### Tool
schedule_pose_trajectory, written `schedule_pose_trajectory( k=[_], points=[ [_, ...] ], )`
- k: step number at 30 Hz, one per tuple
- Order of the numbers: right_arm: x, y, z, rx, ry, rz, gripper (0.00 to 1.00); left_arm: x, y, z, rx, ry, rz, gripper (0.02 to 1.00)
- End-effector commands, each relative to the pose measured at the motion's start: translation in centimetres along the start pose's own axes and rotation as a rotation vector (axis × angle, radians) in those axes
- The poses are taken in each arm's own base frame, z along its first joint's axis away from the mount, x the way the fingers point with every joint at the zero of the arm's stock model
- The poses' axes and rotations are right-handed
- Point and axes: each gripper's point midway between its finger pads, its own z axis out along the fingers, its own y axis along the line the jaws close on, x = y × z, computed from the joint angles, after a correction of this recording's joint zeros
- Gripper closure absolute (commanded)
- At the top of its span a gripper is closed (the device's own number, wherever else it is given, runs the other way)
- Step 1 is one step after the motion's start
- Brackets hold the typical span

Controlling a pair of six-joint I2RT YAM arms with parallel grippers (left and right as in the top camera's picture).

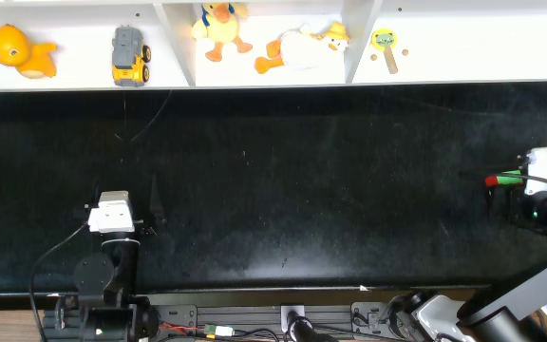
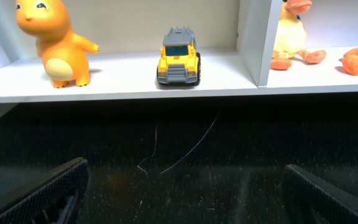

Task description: Store Toys

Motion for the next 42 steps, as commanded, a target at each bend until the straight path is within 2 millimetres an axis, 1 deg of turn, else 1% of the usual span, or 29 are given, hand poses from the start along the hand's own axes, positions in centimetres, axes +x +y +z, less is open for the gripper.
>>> schedule_pose_trajectory(
  k=[1, 8, 13, 19, 27, 28, 30, 31, 33, 34, 38, 42],
  points=[
    [-1.4, -0.4, 0.4, -0.002, -0.039, 0.049, 0.018, -0.1, -0.1, 0.0, 0.006, -0.007, 0.019, 0.020],
    [-0.5, -0.6, 0.4, 0.021, 0.010, 0.087, 0.003, -0.1, -0.1, 0.0, 0.005, -0.006, 0.019, 0.020],
    [-0.4, -0.6, 0.4, 0.018, 0.015, 0.090, 0.003, -0.1, -0.1, 0.0, 0.006, -0.007, 0.019, 0.020],
    [0.6, -0.7, 1.2, 0.016, 0.056, 0.101, 0.005, -0.1, -0.1, 0.0, 0.005, -0.006, 0.019, 0.020],
    [0.4, -0.5, 1.4, 0.009, 0.052, 0.094, 0.003, -0.1, -0.1, 0.0, 0.005, -0.006, 0.018, 0.020],
    [0.3, -0.4, 1.4, 0.008, 0.052, 0.092, 0.016, -0.1, -0.1, 0.0, 0.006, -0.007, 0.018, 0.020],
    [0.2, -0.4, 1.5, 0.007, 0.050, 0.086, 0.088, -0.1, -0.1, 0.0, 0.006, -0.007, 0.019, 0.020],
    [0.1, -0.4, 1.5, 0.008, 0.048, 0.084, 0.143, -0.1, -0.1, 0.0, 0.006, -0.007, 0.019, 0.023],
    [-0.1, -0.6, 1.5, 0.018, 0.039, 0.077, 0.288, -0.1, -0.1, 0.0, 0.005, -0.006, 0.019, 0.020],
    [-0.2, -0.7, 1.5, 0.020, 0.037, 0.077, 0.325, -0.1, -0.1, 0.0, 0.005, -0.006, 0.019, 0.020],
    [-0.2, -0.7, 1.5, 0.021, 0.036, 0.076, 0.437, -0.1, -0.1, 0.0, 0.006, -0.007, 0.019, 0.020],
    [-0.2, -0.7, 1.5, 0.023, 0.036, 0.091, 0.481, -0.1, -0.1, 0.0, 0.006, -0.007, 0.019, 0.020]
  ],
)
